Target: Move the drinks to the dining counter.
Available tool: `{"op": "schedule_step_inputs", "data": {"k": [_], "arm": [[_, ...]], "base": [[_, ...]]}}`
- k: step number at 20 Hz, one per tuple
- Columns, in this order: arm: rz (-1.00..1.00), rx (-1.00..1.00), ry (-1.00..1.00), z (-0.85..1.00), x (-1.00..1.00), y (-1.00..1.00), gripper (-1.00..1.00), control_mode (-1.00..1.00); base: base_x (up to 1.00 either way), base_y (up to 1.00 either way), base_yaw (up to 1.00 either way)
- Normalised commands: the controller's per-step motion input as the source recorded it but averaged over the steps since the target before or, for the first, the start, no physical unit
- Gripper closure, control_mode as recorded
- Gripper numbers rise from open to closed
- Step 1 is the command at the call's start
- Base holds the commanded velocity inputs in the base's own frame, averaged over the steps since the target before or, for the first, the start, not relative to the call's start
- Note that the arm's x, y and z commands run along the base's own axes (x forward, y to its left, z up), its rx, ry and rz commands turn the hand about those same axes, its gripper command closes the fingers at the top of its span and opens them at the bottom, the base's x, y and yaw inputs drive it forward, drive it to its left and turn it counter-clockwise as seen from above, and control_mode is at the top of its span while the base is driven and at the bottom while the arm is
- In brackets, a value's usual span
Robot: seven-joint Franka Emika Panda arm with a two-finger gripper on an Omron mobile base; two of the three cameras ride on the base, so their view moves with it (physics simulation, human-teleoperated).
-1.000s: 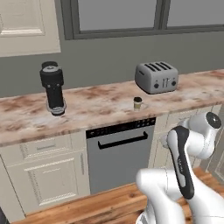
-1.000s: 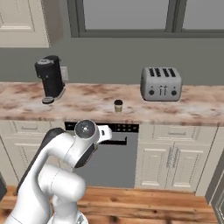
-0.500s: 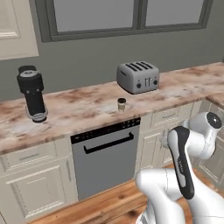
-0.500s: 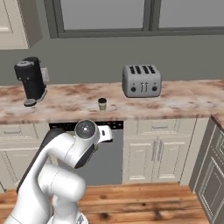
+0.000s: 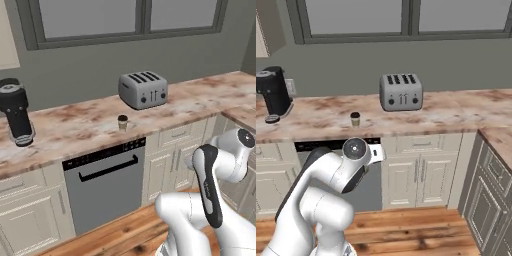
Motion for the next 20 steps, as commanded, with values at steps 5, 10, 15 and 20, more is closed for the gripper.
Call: {"op": "schedule_step_inputs", "data": {"k": [5, 10, 15, 20], "arm": [[0.0, 0.0, 0.0, 0.0, 0.0, 0.0, 1.0, 1.0], [0.0, 0.0, 0.0, 0.0, 0.0, 0.0, 1.0, 1.0], [0.0, 0.0, 0.0, 0.0, 0.0, 0.0, 1.0, 1.0], [0.0, 0.0, 0.0, 0.0, 0.0, 0.0, 1.0, 1.0]], "base": [[0.12, -0.63, -0.01], [0.15, -0.63, -0.02], [0.02, -0.47, -0.02], [0.02, -0.48, -0.02]]}}
